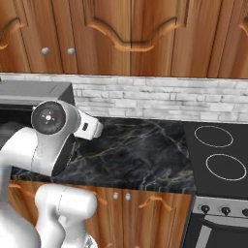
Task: Take the bottled waters from the counter and place them in the freezer to freeze. Close the freezer door after placing the bottles.
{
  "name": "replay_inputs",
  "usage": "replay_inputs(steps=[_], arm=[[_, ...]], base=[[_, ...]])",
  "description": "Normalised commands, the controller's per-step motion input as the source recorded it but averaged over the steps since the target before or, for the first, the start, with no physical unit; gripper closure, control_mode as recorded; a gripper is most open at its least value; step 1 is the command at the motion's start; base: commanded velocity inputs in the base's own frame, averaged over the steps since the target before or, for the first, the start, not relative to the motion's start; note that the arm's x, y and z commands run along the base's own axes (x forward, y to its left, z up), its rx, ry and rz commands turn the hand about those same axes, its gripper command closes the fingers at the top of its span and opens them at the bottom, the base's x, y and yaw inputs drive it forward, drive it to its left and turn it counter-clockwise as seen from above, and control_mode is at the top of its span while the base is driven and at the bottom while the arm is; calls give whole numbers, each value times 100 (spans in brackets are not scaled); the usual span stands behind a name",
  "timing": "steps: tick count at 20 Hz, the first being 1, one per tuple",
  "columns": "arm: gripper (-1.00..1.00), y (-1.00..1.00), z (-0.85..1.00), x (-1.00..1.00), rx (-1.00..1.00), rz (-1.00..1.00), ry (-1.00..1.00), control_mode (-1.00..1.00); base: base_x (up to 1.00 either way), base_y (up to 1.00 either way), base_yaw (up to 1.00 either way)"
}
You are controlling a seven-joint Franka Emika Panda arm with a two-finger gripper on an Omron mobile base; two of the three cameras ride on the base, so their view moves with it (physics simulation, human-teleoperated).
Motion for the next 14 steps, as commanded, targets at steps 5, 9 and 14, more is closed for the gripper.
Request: replay_inputs(steps=[5,9,14], arm=[[-100,-64,-41,1,5,57,2,-100],[-100,-10,-69,23,0,67,0,-100],[-100,7,-65,31,-6,67,-2,-100]], base=[[0,0,0],[0,0,0],[0,0,0]])
